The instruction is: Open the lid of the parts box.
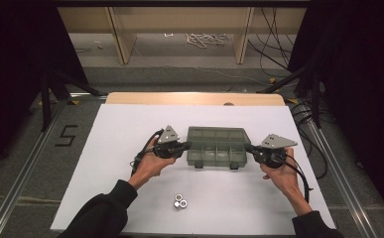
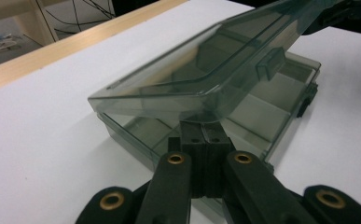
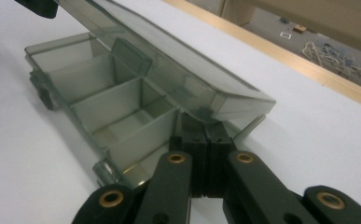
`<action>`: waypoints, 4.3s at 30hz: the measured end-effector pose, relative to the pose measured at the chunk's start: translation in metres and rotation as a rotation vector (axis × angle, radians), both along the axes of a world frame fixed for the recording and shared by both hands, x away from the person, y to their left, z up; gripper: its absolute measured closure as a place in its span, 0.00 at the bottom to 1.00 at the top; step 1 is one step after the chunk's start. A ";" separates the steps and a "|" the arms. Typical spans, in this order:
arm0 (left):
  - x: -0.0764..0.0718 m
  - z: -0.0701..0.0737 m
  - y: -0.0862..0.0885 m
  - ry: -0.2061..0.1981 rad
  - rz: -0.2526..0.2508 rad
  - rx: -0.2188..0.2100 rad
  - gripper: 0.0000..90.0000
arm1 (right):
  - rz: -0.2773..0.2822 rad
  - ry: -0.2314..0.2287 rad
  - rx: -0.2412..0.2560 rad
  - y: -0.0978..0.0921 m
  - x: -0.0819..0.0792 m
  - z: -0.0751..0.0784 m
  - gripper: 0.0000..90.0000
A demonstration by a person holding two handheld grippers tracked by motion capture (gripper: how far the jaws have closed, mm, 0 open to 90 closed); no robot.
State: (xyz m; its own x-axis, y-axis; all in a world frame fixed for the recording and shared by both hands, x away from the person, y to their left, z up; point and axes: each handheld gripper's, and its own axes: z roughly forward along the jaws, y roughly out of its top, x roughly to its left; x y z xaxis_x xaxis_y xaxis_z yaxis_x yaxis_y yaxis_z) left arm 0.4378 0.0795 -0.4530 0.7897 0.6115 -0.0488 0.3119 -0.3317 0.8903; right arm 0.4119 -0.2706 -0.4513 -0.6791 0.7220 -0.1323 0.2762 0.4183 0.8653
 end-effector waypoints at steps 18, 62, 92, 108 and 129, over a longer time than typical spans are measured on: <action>0.012 0.016 0.001 -0.041 0.009 -0.036 1.00 | 0.004 -0.038 0.029 0.001 0.010 0.006 0.98; 0.013 0.006 0.006 0.005 0.030 -0.027 0.88 | -0.027 -0.059 0.041 -0.003 0.043 0.011 0.73; 0.008 -0.021 -0.004 0.144 0.062 0.076 0.81 | -0.157 0.009 0.109 0.001 0.056 0.007 0.83; 0.006 -0.021 -0.005 0.138 0.064 0.083 0.81 | -0.229 0.017 0.106 0.004 0.069 0.012 0.93; 0.003 -0.022 -0.006 0.124 0.078 0.080 0.82 | -0.291 0.044 0.125 0.009 0.096 0.013 0.94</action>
State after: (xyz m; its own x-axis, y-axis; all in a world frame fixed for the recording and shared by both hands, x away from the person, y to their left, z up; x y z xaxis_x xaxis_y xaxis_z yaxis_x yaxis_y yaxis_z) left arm 0.4411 0.0734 -0.4745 0.7305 0.6767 -0.0917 0.4455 -0.3705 0.8151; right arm 0.5080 -0.2616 -0.4385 -0.4447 0.8957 -0.0059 0.4065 0.2077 0.8897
